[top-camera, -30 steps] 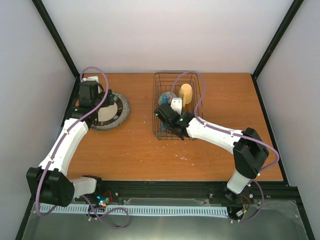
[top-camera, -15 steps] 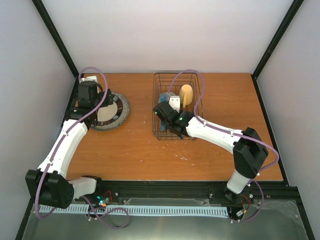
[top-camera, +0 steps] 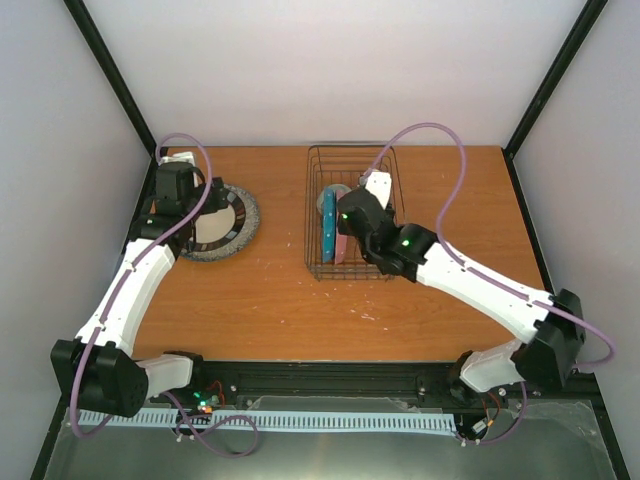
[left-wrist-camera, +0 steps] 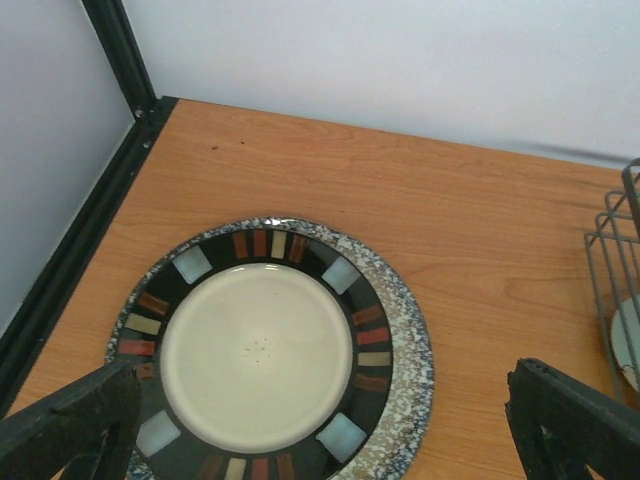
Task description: Load the mixed dishes into the dish rack
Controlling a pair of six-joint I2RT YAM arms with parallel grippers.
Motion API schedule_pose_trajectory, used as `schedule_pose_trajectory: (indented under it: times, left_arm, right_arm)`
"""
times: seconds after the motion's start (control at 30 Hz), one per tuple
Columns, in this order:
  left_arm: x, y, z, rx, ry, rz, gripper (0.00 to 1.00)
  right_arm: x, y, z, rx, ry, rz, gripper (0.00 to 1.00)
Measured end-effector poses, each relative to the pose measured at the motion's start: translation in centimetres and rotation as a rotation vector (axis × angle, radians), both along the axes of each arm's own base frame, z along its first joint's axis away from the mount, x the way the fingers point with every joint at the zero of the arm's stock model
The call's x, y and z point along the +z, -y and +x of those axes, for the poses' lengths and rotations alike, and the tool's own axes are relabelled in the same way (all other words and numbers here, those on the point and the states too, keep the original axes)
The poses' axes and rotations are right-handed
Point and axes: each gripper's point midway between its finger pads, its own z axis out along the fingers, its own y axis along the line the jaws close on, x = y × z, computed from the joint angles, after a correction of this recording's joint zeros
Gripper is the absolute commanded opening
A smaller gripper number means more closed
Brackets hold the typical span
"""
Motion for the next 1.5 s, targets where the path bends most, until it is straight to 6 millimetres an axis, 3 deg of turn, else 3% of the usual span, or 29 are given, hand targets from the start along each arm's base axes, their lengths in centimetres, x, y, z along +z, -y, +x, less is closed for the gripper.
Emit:
schedule_pose_trajectory:
  times: [0.17,0.3,0.43,0.5,0.6,0.63,0.9,1.17,1.5]
  left_arm:
    - [-0.7,-0.8,0.2,-0.017,-0.004,-0.124,1.0]
    - [-3.5,-4.3,-0.4,0.036,-0.044,-0.251,1.0]
    - [-6.9,-7.6,-1.7,0.074,-0.091,-0.417,0.96]
    - [-8.5,-8.8,-2.3,0.085,-0.11,-0.507,0.89]
    - [-10.7,-10.1,-2.7,0.095,-0.143,-0.619,0.64]
    - [-11.3,-10.4,-2.8,0.094,-0.154,-0.651,0.6]
    - [-14.1,-11.1,-2.1,0.065,-0.211,-0.77,0.59]
    - [-16.0,-11.2,-0.9,0.041,-0.254,-0.815,0.46]
    - [-17.2,-12.7,-0.6,0.081,-0.284,-0.745,0.49]
  right_arm:
    - [4.5,1.9,-0.9,-0.015,0.097,0.058,0.62]
    - [8.0,3.9,-1.9,-0.028,0.175,0.094,0.65]
    - [10.0,6.0,-2.0,-0.03,0.216,0.143,0.65]
    - [10.2,7.4,-1.5,-0.04,0.221,0.164,0.65]
    - [9.9,8.5,-0.8,-0.032,0.21,0.18,0.65]
    - [9.7,8.6,-0.6,-0.021,0.202,0.182,0.65]
    - [9.5,7.6,-0.2,0.088,0.175,0.205,0.65]
    - [9.7,7.6,0.1,0.13,0.179,0.214,0.65]
    - [10.2,7.9,0.6,0.142,0.193,0.227,0.65]
